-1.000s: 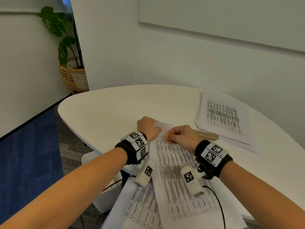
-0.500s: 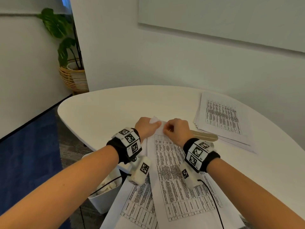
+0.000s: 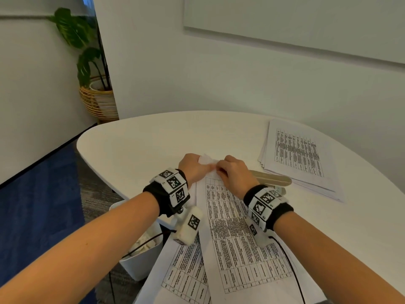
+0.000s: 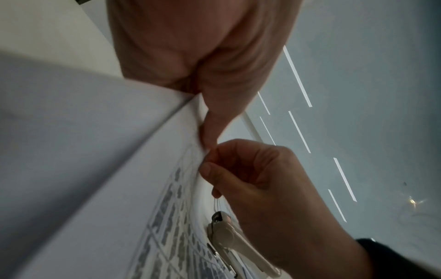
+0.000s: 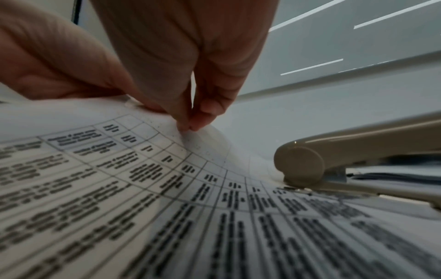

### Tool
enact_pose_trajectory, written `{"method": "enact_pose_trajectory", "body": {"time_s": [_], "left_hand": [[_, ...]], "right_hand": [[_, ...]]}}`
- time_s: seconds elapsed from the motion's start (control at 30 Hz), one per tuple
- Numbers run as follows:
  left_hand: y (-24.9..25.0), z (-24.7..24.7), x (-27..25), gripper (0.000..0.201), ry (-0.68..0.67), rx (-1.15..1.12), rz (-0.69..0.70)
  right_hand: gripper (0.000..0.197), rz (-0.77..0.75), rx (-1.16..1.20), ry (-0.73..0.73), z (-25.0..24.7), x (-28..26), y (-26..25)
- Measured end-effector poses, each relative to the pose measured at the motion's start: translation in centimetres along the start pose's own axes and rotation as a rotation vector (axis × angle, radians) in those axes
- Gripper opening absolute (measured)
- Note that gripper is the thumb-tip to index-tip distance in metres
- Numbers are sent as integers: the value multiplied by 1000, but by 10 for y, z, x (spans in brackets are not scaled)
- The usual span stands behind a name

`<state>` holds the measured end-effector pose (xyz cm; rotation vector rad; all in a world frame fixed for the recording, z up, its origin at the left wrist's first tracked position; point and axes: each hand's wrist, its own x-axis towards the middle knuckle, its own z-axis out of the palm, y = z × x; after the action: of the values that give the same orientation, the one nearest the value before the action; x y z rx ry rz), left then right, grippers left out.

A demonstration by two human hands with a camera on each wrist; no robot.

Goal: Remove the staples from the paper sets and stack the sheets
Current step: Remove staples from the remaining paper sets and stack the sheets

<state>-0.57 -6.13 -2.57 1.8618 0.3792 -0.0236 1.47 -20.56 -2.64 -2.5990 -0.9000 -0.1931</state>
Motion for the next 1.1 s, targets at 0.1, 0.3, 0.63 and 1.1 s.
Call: {"method": "enact_pose_trajectory", "body": {"time_s": [0.1, 0.3, 0.63, 1.1], "left_hand": [[-1, 0, -3, 32, 12, 81, 16], [-4, 4, 2, 33, 47, 37, -10], [-6, -8, -12, 21, 94, 195, 281], [-2, -5, -31, 6, -105, 17, 128]], "right_hand": [[13, 81, 125, 53, 3, 1, 3], [7, 152, 350, 57, 4, -3, -6], [13, 324, 483, 161, -17, -11, 15], [58, 125, 363, 121, -24, -28, -9]]}}
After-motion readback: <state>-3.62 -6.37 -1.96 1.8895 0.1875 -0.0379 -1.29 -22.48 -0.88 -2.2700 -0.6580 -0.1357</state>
